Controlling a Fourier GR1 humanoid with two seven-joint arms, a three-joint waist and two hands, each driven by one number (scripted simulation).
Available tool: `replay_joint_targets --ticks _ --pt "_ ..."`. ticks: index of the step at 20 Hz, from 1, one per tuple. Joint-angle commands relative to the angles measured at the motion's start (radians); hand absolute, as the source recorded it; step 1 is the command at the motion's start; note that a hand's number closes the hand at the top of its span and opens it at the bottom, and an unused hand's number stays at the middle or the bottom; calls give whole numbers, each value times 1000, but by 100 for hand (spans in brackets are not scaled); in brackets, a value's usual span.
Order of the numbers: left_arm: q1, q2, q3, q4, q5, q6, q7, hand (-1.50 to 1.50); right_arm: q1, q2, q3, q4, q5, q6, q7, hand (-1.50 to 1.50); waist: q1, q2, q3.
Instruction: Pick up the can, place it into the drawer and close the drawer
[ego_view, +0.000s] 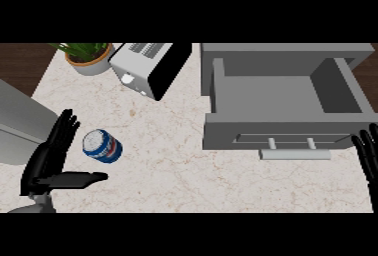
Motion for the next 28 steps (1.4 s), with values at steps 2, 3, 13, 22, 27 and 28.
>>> replay_joint_targets --ticks 2,3,13,22,27,28 --pt "4 -7 -5 143 -52 6 -161 -150 67 48 49 -50 42 7 -24 -150 -3 0 0" --pt "-24 0 -4 148 -44 4 -132 -150 -32 -17 -44 59 -9 22 -40 -150 0 0 0" --pt "-72 24 23 324 -52 10 -207 -150 -11 -5 -34 -50 -17 21 52 -150 -3 0 0" --pt "-105 28 28 472 -45 7 -278 -150 -81 -1 -44 -24 -21 3 80 -150 0 0 0" --pt "-173 92 67 586 -13 -42 -327 -150 19 31 -39 -74 -27 33 23 -150 -3 0 0" --pt "-164 51 45 557 -24 -1 -335 -150 -20 22 -15 -132 -14 15 119 -150 -2 0 0"
